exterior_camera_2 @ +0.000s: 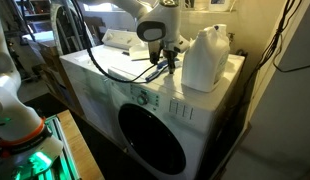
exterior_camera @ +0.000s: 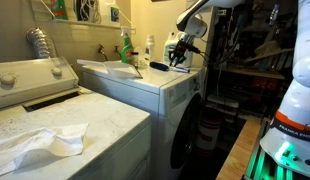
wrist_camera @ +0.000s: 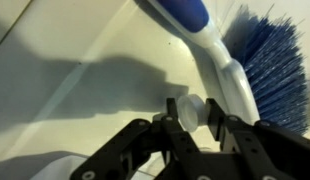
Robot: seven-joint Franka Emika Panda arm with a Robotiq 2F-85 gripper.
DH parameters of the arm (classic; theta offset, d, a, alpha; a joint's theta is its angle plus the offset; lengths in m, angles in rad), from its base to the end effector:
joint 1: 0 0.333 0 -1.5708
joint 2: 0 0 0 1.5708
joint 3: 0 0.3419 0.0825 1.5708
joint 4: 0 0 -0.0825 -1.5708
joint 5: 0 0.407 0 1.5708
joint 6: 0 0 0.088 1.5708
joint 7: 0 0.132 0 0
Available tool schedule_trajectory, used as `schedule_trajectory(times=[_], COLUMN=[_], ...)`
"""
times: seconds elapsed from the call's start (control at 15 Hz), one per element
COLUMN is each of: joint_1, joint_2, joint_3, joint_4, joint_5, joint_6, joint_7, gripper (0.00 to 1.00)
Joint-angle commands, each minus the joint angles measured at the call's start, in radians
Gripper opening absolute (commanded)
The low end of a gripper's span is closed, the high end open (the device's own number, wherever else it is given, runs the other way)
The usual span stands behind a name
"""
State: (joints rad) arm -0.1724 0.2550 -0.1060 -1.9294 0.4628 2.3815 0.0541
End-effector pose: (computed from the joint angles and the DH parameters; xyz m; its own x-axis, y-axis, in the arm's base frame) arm 0.6388 -0.1667 0.3668 0.7867 -0.6046 0.1247 -0.5358 -0.7690 -0.3486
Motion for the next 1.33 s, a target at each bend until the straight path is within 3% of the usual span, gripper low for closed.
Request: schedule_trajectory(times=[0.0, 0.2, 0.4, 0.73, 1.27], joint_1=[0.002, 0.007, 0.008, 0.008, 0.001], joint_2=[0.000, -0.014, -0.022, -0.023, -0.033], joint_3=[-0.021, -0.029, -0.033, -0.037, -0.029], joint_4=[-0.046, -0.068, -0.078, -0.081, -0.084], joint_5=[-0.080, -0.148, -0.184, -0.207, -0.187], joint_6=[0.062, 0.091, 0.096, 0.091, 0.068], joint_7=[0.041, 0.082, 0.105, 0.122, 0.110], gripper=[0.40, 0.50, 0.51, 0.37, 0.36])
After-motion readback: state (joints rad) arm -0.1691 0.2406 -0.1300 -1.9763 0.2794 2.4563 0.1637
